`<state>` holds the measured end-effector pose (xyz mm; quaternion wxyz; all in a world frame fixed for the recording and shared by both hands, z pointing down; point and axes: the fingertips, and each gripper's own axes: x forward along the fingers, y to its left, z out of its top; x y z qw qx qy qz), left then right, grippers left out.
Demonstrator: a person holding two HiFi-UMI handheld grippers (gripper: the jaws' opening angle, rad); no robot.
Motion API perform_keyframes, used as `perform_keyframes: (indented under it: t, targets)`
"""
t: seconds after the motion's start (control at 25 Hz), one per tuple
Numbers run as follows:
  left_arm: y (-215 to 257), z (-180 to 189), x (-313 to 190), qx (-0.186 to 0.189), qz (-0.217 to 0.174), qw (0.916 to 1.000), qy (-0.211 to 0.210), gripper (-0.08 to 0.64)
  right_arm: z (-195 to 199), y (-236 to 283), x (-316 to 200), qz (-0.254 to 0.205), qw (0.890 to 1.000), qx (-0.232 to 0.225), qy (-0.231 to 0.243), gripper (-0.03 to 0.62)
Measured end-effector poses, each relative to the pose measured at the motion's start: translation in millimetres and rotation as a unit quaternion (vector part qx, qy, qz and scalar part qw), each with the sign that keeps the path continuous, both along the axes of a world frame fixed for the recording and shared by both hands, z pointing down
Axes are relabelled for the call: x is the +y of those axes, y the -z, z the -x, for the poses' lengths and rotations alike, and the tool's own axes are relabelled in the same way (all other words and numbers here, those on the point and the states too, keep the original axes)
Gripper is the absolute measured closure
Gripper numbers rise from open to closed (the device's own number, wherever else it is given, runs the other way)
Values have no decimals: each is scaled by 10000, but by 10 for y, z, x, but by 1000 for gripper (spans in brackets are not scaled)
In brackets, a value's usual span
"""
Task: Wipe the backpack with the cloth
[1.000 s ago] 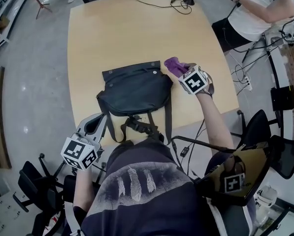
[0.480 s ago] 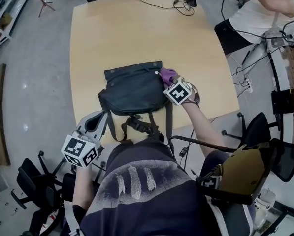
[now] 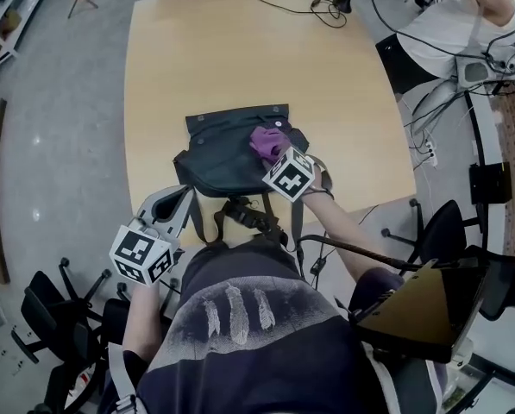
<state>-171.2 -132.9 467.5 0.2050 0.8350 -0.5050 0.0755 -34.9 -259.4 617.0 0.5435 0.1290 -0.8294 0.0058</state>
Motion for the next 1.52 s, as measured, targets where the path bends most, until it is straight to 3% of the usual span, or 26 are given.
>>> perform_keyframes:
  t: [0.28,0.48,0.64,0.72,0.76,0.8,0.88,0.92,0.96,1.04,1.2,1.36,1.52]
  targets:
    - [20,133,16,51,-96,9999,21,554,596,-41,587,213,9968,-9,766,563]
    - [20,281,41,96,-161,9998,42,554,820,-44,773,490,9950,-114,863,562]
    - [-2,385,91,156,-166,9997,60,554,1107,3,1053,1138,9874,-689,860,562]
    - [0,422,110,192,-189,9996,46,554,1258,140,1185,1856,9712,-1382,576,562]
    - [7,450,121,214,-203,9996,47,554,1342,275,1221,2315,9537,-1897,309,561]
    - [17,490,132,236,-217,9995,58,554,1426,452,1232,2800,9274,-2481,-15,561]
    - [29,579,153,286,-235,9993,90,554,1526,845,1187,3531,8644,-3527,-608,561]
    - [24,608,162,324,-232,9992,87,554,1521,1025,1148,3656,8417,-3894,-791,561]
    - [8,618,167,367,-219,9991,59,554,1484,1187,1107,3615,8293,-4166,-896,561]
    - [-43,604,159,421,-179,9989,-62,554,1364,1469,1029,3219,8254,-4534,-980,561]
    - [-47,410,64,381,-262,9985,-289,554,1010,1826,870,2508,8324,-4787,-1230,561]
    - [177,195,102,78,-519,9979,-388,554,684,1965,881,2700,7984,-5170,-1497,561]
    - [309,99,242,37,-583,9983,26,554,530,1986,975,2872,7885,-5287,-1277,561]
